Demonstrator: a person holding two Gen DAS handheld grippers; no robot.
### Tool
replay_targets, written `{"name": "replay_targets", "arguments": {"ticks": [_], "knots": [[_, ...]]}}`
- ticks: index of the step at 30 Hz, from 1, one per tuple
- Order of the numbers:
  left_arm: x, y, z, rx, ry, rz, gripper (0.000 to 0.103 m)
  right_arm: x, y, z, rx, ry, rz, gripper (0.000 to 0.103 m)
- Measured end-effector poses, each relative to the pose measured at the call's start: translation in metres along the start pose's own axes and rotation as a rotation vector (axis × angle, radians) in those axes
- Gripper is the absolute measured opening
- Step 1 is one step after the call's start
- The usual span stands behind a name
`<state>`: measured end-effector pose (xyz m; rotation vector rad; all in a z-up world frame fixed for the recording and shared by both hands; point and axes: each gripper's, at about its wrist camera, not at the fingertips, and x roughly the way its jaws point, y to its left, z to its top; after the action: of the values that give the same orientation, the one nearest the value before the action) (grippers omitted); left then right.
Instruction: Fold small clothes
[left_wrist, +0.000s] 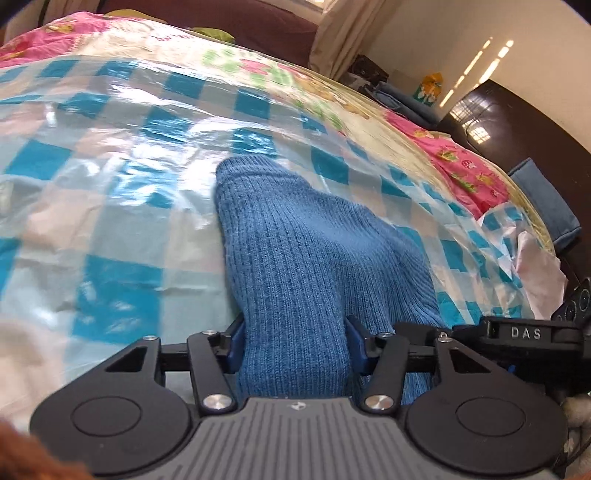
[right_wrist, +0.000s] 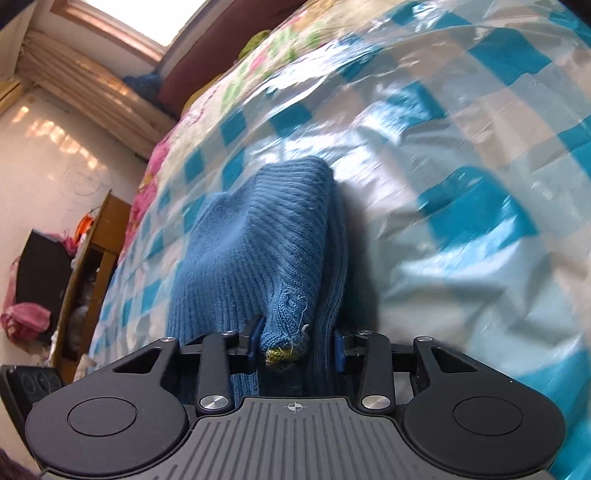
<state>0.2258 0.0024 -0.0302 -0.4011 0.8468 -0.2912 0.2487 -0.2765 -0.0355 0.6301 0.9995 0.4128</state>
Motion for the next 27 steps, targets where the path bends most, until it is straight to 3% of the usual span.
{"name": "replay_targets", "arguments": {"ticks": [4,8,13,17,19,23,27], "knots": [[-0.030,0.019,-0.014,0.000,-0.010,0.059,0.056,0.006,0.021,-0.019,-0.045,0.063,0.052,0.034],[-0.047,0.026,-0.022,0.016,-0.021,0.089,0.057,0.014,0.032,-0.029,-0.068,0.087,0.043,0.038],[-0.062,0.006,-0.015,0.122,-0.110,0.148,0.056,-0.015,0.039,-0.024,-0.126,0.020,-0.044,0.041],[-0.058,-0.006,-0.004,0.175,-0.161,0.167,0.057,-0.044,0.059,-0.019,-0.241,-0.122,-0.132,0.041],[-0.047,-0.011,0.003,0.178,-0.152,0.182,0.057,-0.046,0.071,-0.017,-0.289,-0.159,-0.117,0.041],[-0.022,-0.013,0.007,0.203,-0.104,0.238,0.057,-0.016,0.086,-0.013,-0.356,-0.111,-0.120,0.034],[-0.009,-0.008,0.002,0.224,-0.068,0.274,0.058,0.014,0.073,-0.008,-0.326,-0.063,-0.215,0.027]]}}
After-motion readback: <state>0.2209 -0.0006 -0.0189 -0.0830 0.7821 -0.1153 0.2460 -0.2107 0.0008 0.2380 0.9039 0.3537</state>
